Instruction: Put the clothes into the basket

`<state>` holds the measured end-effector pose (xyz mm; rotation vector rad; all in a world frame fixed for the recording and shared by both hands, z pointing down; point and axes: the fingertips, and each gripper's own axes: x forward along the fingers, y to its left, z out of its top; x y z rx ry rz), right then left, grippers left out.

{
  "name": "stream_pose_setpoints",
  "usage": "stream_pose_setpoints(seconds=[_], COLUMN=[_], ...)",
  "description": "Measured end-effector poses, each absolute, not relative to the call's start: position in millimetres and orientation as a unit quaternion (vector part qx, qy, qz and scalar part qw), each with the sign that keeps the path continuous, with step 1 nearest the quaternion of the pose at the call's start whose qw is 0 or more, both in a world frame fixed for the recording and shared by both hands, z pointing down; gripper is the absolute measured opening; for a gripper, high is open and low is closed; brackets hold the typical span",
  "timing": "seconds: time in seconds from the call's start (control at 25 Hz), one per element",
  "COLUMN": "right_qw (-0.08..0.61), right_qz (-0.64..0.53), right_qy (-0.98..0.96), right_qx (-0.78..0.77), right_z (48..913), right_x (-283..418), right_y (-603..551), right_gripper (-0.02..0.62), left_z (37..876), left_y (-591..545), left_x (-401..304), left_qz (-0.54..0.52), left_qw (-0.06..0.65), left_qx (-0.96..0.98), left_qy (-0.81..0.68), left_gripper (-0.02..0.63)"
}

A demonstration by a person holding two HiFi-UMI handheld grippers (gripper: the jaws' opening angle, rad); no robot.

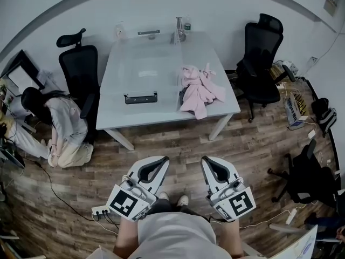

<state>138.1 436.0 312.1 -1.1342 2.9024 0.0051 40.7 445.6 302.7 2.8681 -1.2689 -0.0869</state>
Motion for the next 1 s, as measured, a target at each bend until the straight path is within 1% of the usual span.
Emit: stream_pose_setpoints(seconds=[0.4,0.76,0.84,1.0], right_qw=[0.001,-0.005,-0.006,-0.012], right_qz=[0.006,0.007,0.007,0.008], right_qy=[0.93,0.924,0.922,0.917], right_qx=[-0.369,-0.382,-0.387,-0.399], right_z=[318.5,319.4,319.0,317.9], right_x=[129.2,109.2,104.8,94.9], right_y=[392.5,336.5,327.1,309.3], right_gripper=[0.003,0.005,0.005,0.004], left_z=[305.7,309.6,310.7,312.4], left_y=[402.4,345.3,335.0,316.5], left_x=[35.5,16.9,12.0,4.9], left_qz=[-0.027,-0.028,-0.03,-0.022], left_qw=[0.001,0.009,0.002,0.019], left_qx=[0.917,0.923,0.925,0.931], left_qy=[-0.397,-0.383,-0.378,-0.363], left_gripper=[0.006,0.006,0.006,0.006])
